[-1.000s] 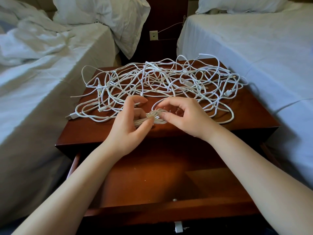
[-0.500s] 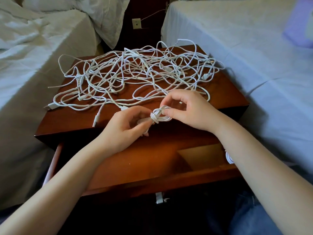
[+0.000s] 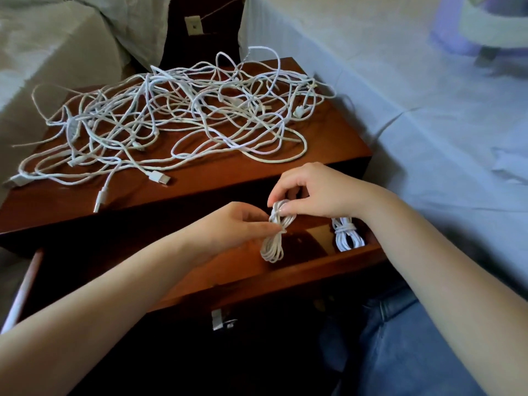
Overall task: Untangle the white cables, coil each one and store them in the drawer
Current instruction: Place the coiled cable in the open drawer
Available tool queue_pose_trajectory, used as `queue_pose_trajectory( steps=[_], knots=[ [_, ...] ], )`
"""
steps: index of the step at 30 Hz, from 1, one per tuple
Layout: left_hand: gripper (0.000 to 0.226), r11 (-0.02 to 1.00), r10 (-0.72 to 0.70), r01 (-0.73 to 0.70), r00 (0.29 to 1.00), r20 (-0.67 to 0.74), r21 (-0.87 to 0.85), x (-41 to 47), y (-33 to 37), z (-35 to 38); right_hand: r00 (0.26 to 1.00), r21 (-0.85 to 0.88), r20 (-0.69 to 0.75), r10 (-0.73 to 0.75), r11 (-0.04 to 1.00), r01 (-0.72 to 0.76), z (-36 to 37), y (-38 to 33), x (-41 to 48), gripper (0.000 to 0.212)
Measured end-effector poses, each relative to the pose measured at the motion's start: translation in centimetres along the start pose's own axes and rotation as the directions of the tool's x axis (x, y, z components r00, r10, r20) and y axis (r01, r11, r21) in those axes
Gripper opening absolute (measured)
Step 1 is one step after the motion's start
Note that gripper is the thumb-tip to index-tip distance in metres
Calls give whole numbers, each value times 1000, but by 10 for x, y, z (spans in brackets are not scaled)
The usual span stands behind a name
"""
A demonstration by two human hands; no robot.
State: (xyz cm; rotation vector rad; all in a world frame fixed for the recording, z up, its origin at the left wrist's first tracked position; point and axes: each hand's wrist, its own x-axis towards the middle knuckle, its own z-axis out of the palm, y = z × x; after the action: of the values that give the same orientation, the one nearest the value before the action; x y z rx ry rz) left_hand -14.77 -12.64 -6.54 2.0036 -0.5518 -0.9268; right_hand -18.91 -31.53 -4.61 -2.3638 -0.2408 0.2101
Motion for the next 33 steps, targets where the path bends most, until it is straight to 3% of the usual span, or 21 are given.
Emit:
queue_pose_trajectory(
  steps=[3, 10, 15, 20, 24, 33],
  knots=[
    [24, 999, -45, 45, 999, -4, -24, 12, 3, 12, 998, -39, 11, 56, 998, -56, -1, 9, -1, 20],
    [17, 947, -188, 186, 982, 17, -261, 36, 8, 43, 969, -212, -47, 243, 946, -247, -12, 35, -9, 27],
    [22, 940, -200, 195, 980, 12, -281, 49, 19, 60, 951, -224, -211, 225, 936, -271, -12, 41, -12, 27],
    [31, 927, -229, 195, 971, -73, -321, 56, 28, 70, 956, -242, -183, 230, 932, -270, -13, 38, -14, 24],
    [35, 979, -203, 204, 977, -62, 12, 56, 30, 69, 961, -244, -170, 217, 936, -254, -13, 35, -15, 22],
    [47, 953, -3, 43, 991, -130, 301, 59, 22, 69, 965, -257, -162, 204, 936, -241, -12, 35, -14, 21]
  ],
)
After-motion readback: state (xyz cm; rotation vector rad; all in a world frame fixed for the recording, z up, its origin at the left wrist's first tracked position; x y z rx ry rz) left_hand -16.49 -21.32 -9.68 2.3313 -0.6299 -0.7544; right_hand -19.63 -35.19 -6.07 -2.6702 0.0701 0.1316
